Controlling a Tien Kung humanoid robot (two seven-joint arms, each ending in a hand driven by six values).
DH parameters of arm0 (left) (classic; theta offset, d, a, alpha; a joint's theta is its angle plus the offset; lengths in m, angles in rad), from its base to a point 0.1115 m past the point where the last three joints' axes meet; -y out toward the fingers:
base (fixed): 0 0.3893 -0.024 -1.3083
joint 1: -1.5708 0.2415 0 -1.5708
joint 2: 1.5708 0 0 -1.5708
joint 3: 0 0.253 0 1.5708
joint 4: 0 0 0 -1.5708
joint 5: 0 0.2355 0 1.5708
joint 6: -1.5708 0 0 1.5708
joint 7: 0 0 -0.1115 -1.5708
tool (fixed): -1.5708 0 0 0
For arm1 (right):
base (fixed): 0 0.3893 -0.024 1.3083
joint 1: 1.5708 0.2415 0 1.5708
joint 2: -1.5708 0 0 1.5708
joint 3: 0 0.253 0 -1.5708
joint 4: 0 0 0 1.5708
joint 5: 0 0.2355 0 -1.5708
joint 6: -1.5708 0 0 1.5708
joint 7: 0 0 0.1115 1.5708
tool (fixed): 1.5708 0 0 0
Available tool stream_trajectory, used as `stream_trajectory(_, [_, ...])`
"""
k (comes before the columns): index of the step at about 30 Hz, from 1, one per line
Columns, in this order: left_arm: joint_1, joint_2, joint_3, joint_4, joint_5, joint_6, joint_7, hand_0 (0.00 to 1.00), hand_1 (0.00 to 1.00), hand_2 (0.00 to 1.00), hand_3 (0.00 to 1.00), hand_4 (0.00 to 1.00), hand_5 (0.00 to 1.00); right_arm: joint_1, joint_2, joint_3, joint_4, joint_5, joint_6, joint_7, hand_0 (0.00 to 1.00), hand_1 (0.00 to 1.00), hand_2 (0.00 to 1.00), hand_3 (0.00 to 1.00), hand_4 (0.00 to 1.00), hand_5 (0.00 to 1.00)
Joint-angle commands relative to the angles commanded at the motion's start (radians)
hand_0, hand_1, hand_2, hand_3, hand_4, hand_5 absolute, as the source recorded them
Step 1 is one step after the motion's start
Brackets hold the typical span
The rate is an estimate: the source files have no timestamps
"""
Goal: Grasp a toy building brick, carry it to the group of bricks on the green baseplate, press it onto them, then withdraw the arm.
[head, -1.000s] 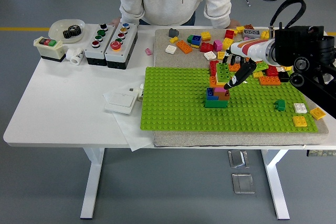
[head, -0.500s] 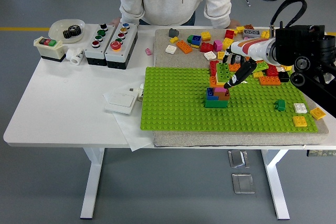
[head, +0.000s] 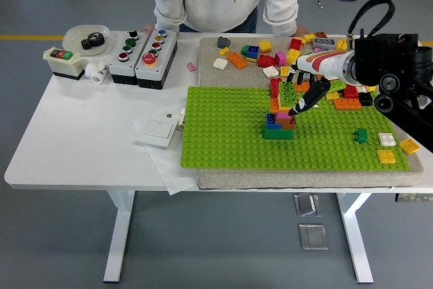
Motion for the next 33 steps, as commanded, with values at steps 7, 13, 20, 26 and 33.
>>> stream_trajectory(7, [0.002,-0.001,-0.003,0.0,0.005,0.0,0.001,0.857,0.802,0.806,0.614,0.689,0.622,-0.003,0.002,-0.002,-0.002,0.0,-0.001,0.0,0.392,0.57,0.715,0.78,0.998,0.432])
stream_trajectory(13, [0.004,-0.001,-0.003,0.0,0.007,0.0,0.001,0.857,0.802,0.806,0.613,0.689,0.622,-0.005,0.005,-0.002,-0.006,-0.002,-0.007,0.002,0.393,0.571,0.722,0.788,0.998,0.432])
stream_trajectory(20, [0.006,0.0,0.001,0.0,0.007,-0.001,0.002,0.858,0.802,0.806,0.615,0.689,0.622,-0.004,0.009,0.001,-0.015,-0.012,-0.019,0.007,0.399,0.581,0.753,0.828,0.998,0.432])
stream_trajectory(26, [0.005,0.0,0.003,0.0,0.006,-0.001,0.001,0.858,0.802,0.806,0.614,0.689,0.622,-0.003,0.007,0.004,-0.018,-0.017,-0.002,0.012,0.42,0.595,0.78,0.854,0.998,0.443])
stream_trajectory(33, [0.002,0.001,0.005,0.0,0.003,-0.001,0.0,0.858,0.802,0.805,0.615,0.689,0.622,-0.003,0.006,0.007,-0.018,-0.024,0.015,0.017,0.452,0.619,0.822,0.907,0.998,0.47])
